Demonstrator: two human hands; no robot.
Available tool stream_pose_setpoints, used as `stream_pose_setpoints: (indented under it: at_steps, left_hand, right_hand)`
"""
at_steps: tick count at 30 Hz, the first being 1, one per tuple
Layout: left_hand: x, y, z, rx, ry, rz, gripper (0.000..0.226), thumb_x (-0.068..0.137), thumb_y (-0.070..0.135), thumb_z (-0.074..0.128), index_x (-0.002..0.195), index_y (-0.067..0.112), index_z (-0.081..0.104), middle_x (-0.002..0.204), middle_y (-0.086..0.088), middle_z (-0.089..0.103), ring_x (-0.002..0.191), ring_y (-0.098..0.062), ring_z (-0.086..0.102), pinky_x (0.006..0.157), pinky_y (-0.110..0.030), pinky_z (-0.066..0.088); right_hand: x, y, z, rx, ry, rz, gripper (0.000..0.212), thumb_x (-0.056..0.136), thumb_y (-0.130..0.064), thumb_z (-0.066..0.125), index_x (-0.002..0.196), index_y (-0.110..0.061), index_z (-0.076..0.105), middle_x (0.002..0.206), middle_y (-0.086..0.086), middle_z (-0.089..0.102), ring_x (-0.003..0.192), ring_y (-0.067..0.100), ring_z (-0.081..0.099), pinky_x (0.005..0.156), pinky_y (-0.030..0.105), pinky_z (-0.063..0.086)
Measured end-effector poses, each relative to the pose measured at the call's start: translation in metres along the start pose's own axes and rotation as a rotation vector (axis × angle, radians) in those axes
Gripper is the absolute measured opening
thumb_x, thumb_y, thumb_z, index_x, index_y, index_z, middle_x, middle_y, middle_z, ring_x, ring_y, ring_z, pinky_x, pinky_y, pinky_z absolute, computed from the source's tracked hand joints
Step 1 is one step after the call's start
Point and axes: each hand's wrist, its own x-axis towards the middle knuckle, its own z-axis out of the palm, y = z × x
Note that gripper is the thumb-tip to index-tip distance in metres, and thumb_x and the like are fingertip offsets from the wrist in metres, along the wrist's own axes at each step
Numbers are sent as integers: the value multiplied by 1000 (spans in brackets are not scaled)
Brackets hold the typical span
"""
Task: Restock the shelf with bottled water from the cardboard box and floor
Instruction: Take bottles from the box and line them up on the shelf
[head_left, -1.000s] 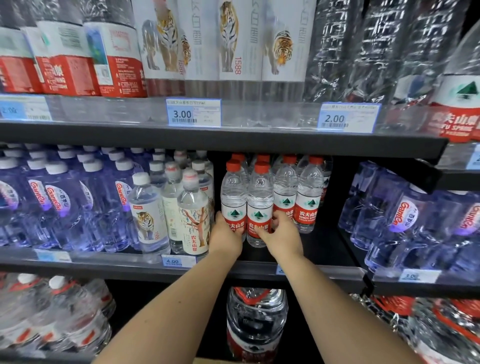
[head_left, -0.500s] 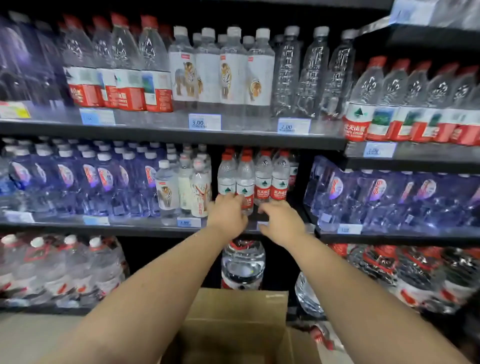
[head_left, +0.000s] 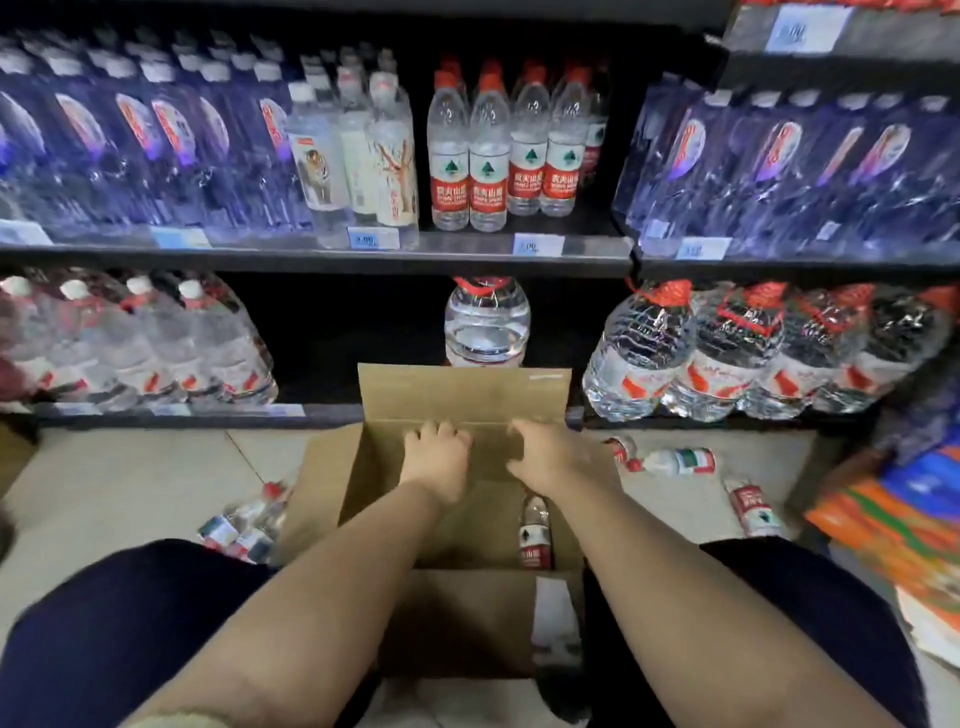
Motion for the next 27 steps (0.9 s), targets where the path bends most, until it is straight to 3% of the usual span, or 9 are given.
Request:
stream_pose_setpoints:
  at_steps: [5, 9, 12, 16, 19, 21, 24, 27]
  left_hand:
    - [-5, 1, 80, -48, -167, -63, 44, 87, 19, 58, 130, 22, 51, 134, -8, 47, 124, -34, 42, 106, -50, 34]
    - [16, -10, 139, -20, -296, -46, 46, 89, 17, 55, 134, 21, 47, 136, -11, 45, 126, -35, 40, 107, -51, 31]
    - [45, -16, 173, 49, -386, 7, 54, 91, 19, 55, 141, 18, 35, 140, -13, 40, 129, -35, 36, 108, -51, 30]
    - [78, -24, 202, 46, -413, 46, 61, 90, 24, 58, 145, 21, 30, 142, -10, 41, 131, -34, 36, 106, -49, 30]
    - [97, -28, 230, 54, -450, 45, 61, 92, 22, 57, 145, 19, 29, 142, -11, 42, 130, -35, 39, 105, -47, 34]
    - [104, -27, 247, 33, -478, 35, 55, 93, 22, 54, 143, 17, 32, 141, -12, 42, 129, -35, 39, 104, -48, 34]
    - [108, -23, 266, -11, -514, 15, 50, 92, 22, 53, 139, 18, 36, 139, -12, 43, 128, -34, 39, 103, -49, 35]
    - [109, -20, 277, -30, -532, 22, 50, 92, 23, 53, 139, 18, 37, 139, -11, 42, 128, -33, 38, 103, -48, 34]
  right_hand:
    - [9, 21, 86, 82, -216, 156, 34, 86, -28, 64, 119, -24, 56, 122, 5, 60, 112, 27, 55, 89, 33, 48]
    - [26, 39, 154, 120, -328, 292, 42, 92, -20, 53, 133, -22, 48, 129, 9, 56, 117, 32, 55, 94, 38, 47]
    - [53, 49, 191, 90, -448, 327, 42, 93, -12, 50, 135, -18, 44, 127, 12, 55, 114, 31, 54, 88, 39, 46]
    - [85, 60, 230, 148, -512, 426, 46, 95, -9, 44, 140, -13, 39, 143, 15, 41, 129, 33, 44, 100, 41, 42]
    - [105, 71, 262, 277, -469, 629, 47, 93, -10, 49, 140, -13, 41, 141, 15, 43, 124, 32, 49, 93, 32, 45]
    - [115, 76, 279, 359, -396, 751, 51, 92, -12, 52, 142, -11, 38, 143, 16, 42, 124, 32, 49, 99, 37, 47]
    - [123, 72, 299, 385, -364, 826, 68, 91, -7, 55, 149, -13, 20, 152, 18, 21, 134, 37, 34, 106, 44, 41]
    - [127, 73, 307, 388, -336, 818, 84, 86, -5, 63, 152, -17, 12, 157, 15, 6, 137, 37, 26, 111, 43, 34]
